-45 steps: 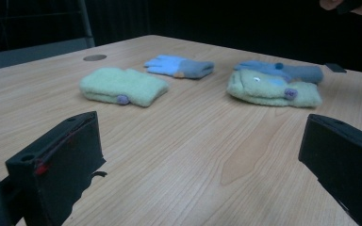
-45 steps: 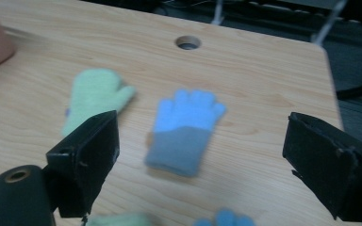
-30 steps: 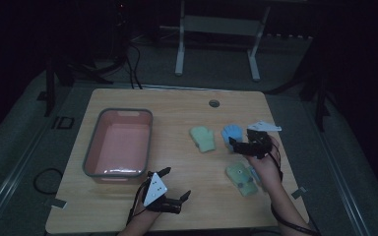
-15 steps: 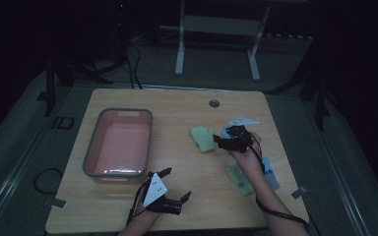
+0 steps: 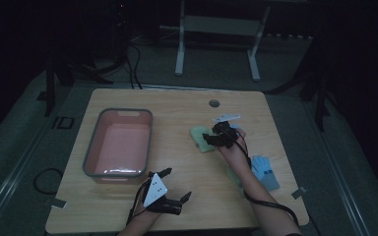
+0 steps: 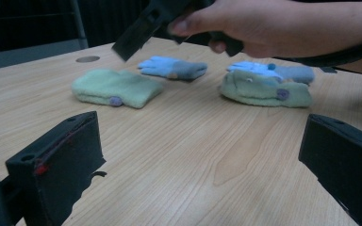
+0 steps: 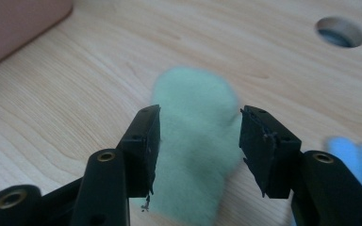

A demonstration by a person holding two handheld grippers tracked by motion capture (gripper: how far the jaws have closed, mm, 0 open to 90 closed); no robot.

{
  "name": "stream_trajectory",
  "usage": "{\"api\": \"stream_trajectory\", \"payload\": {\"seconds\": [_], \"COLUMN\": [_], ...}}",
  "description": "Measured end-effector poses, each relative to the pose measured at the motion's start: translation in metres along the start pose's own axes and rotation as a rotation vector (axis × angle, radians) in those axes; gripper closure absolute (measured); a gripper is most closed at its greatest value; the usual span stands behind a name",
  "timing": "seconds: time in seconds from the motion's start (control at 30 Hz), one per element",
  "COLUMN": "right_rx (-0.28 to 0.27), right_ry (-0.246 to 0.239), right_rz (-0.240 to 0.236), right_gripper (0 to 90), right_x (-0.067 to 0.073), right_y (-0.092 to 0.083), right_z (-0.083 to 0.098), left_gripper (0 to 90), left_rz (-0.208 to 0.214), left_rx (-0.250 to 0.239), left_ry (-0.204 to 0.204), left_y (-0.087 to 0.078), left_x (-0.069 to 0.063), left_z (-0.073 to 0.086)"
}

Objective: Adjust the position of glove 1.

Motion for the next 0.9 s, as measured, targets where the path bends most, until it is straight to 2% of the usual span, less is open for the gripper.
{"api": "stream_trajectory", "payload": {"seconds": [0.2, 0.23, 0.43, 0.53, 0.6, 0.63, 0.7, 0.9], "right_rx": [0.034, 0.039, 0.091, 0.114, 0.116, 0.113, 0.107, 0.102], "right_ry": [-0.024, -0.041, -0.074, -0.040, -0.041, -0.052, -0.043, -0.016], "right_rz": [-0.004, -0.008, -0.003, -0.030, -0.030, -0.025, -0.024, 0.026], "right_gripper": [51.4, 52.7, 55.4, 62.8, 65.1, 69.8, 75.6, 83.5], "right_x": [0.002, 0.002, -0.002, -0.004, -0.004, -0.003, -0.001, 0.003], "right_y": [0.018, 0.022, 0.040, 0.045, 0.045, 0.046, 0.046, 0.045], "right_z": [0.000, 0.000, 0.004, 0.008, 0.008, 0.008, 0.009, 0.007], "left_gripper": [0.5, 0.5, 0.5, 0.5, 0.5, 0.5, 0.5, 0.5], "left_rz": [0.003, 0.003, 0.005, 0.005, 0.003, 0.003, 0.003, -0.001], "left_rx": [0.000, 0.000, 0.001, 0.000, 0.001, 0.001, 0.001, -0.001], "left_ry": [0.000, 0.002, 0.002, 0.001, 0.005, 0.008, 0.006, 0.001], "left_y": [0.000, 0.000, 0.000, 0.000, 0.000, 0.000, 0.000, 0.000], "left_x": [0.000, 0.000, -0.001, 0.000, -0.001, -0.001, -0.001, 0.000], "left_z": [0.000, 0.000, 0.000, 0.000, 0.000, 0.000, 0.000, 0.000]}}
Point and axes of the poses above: each handheld gripper's, and its own axes: y roughly forward along the jaws, z roughly out of its underside, x roughly to its left, the point moved 9 cm from there along y, roughly forward along the jaws, and after that the axes turned 1 degree about -y, right-handed, at the moved point
